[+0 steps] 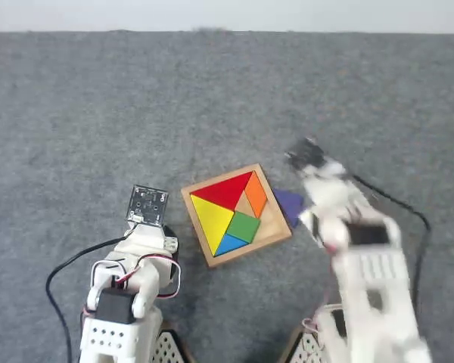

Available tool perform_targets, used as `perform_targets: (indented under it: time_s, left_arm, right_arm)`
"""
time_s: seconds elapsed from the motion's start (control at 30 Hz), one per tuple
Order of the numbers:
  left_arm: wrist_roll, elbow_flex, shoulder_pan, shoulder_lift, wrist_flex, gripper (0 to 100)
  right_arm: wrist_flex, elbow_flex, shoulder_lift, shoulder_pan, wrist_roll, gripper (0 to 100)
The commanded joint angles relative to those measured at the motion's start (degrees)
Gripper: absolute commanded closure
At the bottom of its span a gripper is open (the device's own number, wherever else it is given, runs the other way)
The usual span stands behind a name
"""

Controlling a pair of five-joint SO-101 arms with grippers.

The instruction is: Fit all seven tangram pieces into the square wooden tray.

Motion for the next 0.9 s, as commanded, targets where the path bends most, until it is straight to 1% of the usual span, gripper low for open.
perform_targets:
  time_s: [0.0,0.07,0.13,0.23,0.37,0.47,0.57,0.63,0.73,0.87]
  left_arm:
    - [0.7,-0.66,0.09,-0.79,0.26,99]
    - [0.7,-0.66,0.09,-0.79,0.26,99]
    - [0.7,-0.66,0.09,-0.79,0.26,99]
    - [0.7,-0.66,0.09,-0.79,0.26,99]
    - [0.7,-0.66,0.09,-0.79,0.26,99]
    - [0.7,-0.66,0.09,-0.79,0.26,99]
    - [0.7,-0.66,0.09,-0.79,0.26,99]
    - [0.7,-0.66,0.09,-0.79,0.26,99]
    - [0.7,-0.66,0.09,-0.79,0.26,99]
    - [0.7,-0.66,0.09,-0.79,0.26,99]
  right_arm:
    - [0.66,-14.95,25.27,-6.02,-0.62,77.6]
    - [0.66,-19.78,31.25,-6.73,-2.55,72.6]
    - [0.66,-22.77,34.68,-6.46,-4.66,70.3]
    - [0.57,-24.0,37.93,-6.55,-7.03,70.2]
    - [-4.0,-23.65,41.01,-6.02,-11.6,70.2]
    - [-6.11,-24.18,44.0,-6.2,-13.45,70.2]
    - [-9.27,-24.18,46.55,-5.93,-13.01,70.2]
    - [-9.54,-24.18,47.6,-6.37,-12.75,70.2]
    - [-9.8,-24.09,49.36,-7.96,-10.02,70.2]
    - [-9.71,-24.09,50.95,-8.31,-9.76,70.2]
